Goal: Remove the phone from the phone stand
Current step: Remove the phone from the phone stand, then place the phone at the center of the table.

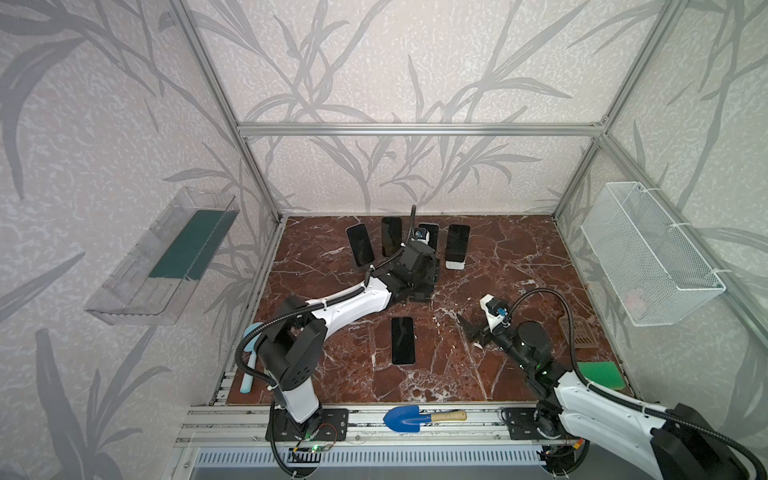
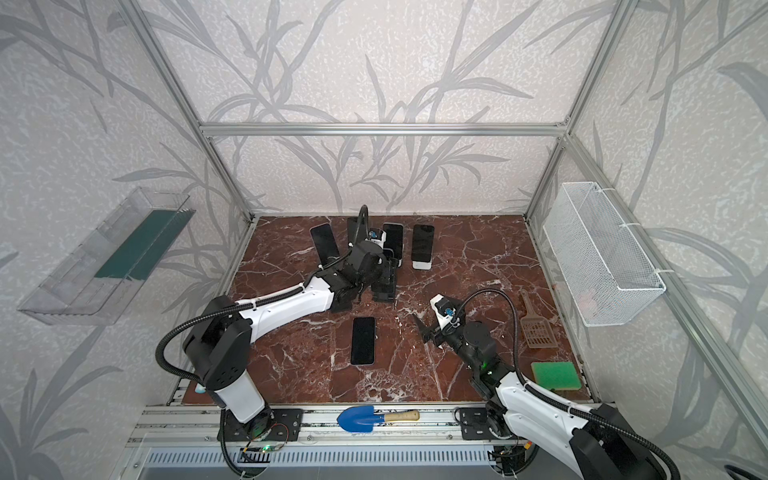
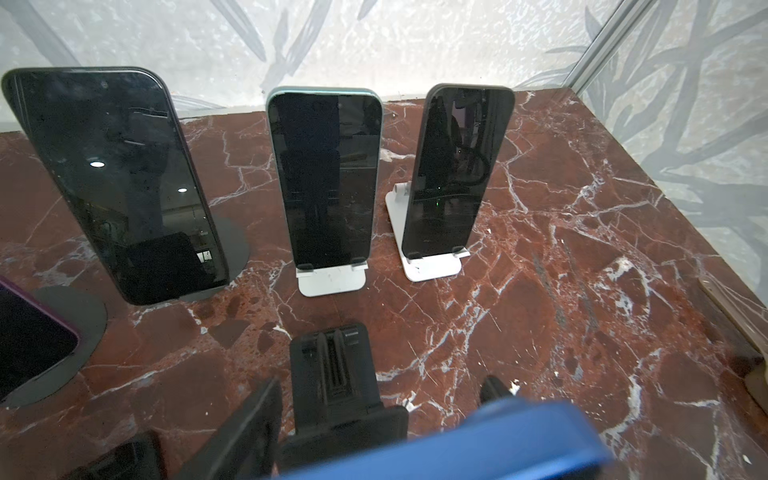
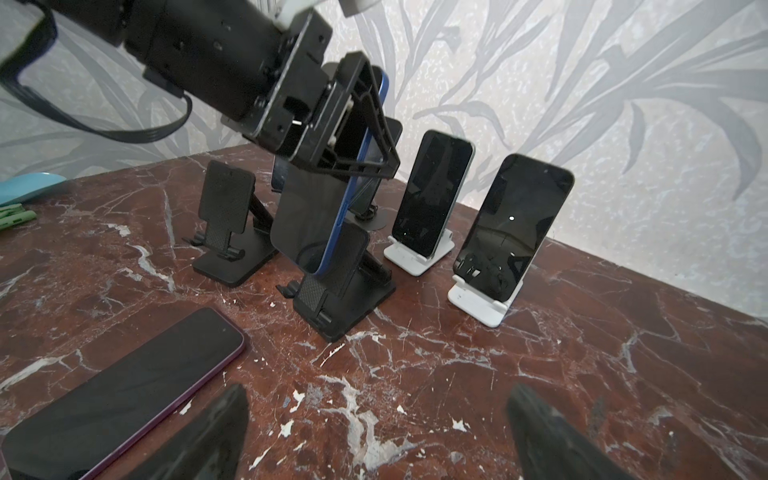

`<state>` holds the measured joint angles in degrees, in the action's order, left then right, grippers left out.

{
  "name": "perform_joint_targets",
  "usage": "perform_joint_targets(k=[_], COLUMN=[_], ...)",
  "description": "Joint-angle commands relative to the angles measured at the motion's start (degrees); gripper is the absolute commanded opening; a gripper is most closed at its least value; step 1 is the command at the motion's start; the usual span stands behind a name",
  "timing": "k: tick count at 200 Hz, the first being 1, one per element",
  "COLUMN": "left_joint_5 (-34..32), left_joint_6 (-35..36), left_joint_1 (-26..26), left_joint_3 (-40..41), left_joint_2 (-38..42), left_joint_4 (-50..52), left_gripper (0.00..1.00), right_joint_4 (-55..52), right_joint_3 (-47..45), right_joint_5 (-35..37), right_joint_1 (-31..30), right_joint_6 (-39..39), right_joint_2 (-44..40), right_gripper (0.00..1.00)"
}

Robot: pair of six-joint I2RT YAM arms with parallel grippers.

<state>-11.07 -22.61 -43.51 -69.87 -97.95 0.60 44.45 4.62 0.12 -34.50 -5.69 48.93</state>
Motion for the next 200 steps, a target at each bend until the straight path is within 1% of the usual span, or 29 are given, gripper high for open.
perform_joint_targets(k=[1,20,26,37,84,89,128,200], left_joint_5=[-1.17,-0.62,-0.44,-0.45,-1.03,-0.96,1.23,7.03], left_joint_6=[-2.26,-3.64,-3.82,-4.57,-6.65,-7.14,-10.54,-11.57], left_joint_1=[-1.99,-2.96,-3.35,-3.98,-7.24,-7.44,-8.44,-8.44], left_joint_3=[2.42,4.3,4.76,5.62,7.77,8.09,9.83,8.65], left_joint_2=[5.02,7.15,7.81,8.83,10.34,10.24,7.4,1.04], left_joint_4=[1.51,4.25,5.38,7.25,11.83,11.73,10.78,10.55], left_gripper=[0.58,0.58,0.58,0.58,0.57,0.57,0.56,0.56], right_joint_4=[1.93,-1.34,-3.54,-4.06,-2.43,-0.53,0.29,-0.29], right_joint_3=[-1.78,-1.6,-1.4,-1.44,-0.74,-0.59,-0.27,-0.31], right_joint_5=[1.55,2.93,3.12,3.14,2.66,2.52,2.56,3.4], right_joint_1=[-0.13,-0.15,-0.16,-0.15,-0.13,-0.14,-0.17,-0.13], right_joint_6=[-0.46,-0.44,-0.29,-0.22,0.07,0.07,0.42,0.86], right_joint_2=[-4.7,-8.17,-8.76,-9.11,-4.9,-4.37,-2.7,-3.25], right_gripper=[0.94,0.94,0.94,0.94,0.94,0.94,0.94,0.94])
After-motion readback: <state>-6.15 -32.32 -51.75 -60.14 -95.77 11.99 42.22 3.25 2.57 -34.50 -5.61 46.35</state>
